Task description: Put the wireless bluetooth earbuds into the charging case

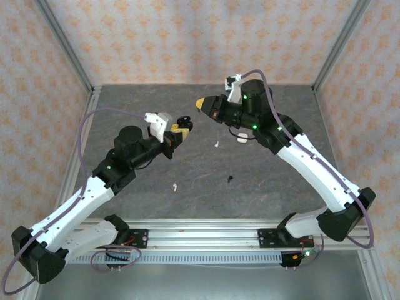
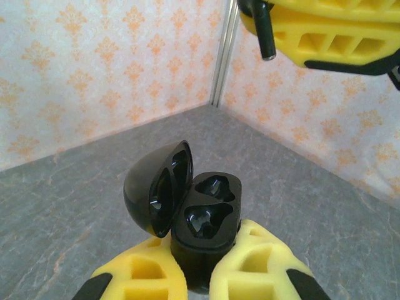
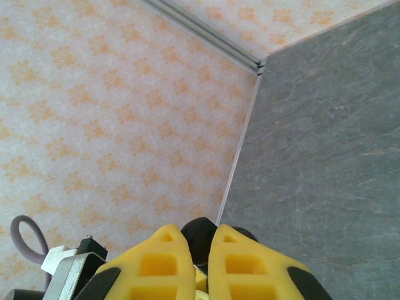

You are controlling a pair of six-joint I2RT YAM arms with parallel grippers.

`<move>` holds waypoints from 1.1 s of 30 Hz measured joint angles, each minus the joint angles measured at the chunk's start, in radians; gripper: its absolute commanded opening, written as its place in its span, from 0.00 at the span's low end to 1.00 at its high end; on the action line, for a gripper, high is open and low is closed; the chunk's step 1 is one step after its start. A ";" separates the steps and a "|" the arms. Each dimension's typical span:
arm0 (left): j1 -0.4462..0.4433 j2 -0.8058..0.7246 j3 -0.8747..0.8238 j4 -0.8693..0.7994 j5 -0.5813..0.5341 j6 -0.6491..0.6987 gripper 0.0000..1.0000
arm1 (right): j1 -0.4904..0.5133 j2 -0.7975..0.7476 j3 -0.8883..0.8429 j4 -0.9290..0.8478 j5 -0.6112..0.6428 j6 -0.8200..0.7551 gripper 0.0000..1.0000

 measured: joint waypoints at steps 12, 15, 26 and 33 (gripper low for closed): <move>-0.011 0.011 0.027 0.036 -0.032 0.007 0.00 | 0.088 0.041 -0.003 0.037 -0.019 -0.048 0.08; -0.013 0.011 0.028 0.045 -0.037 0.007 0.00 | 0.095 0.041 -0.006 0.040 -0.019 -0.061 0.08; -0.013 0.021 0.031 0.050 -0.060 0.006 0.00 | 0.099 0.040 -0.052 0.092 0.011 -0.080 0.08; -0.013 0.024 0.031 0.058 -0.070 0.006 0.00 | 0.101 -0.002 -0.136 0.192 0.061 -0.073 0.08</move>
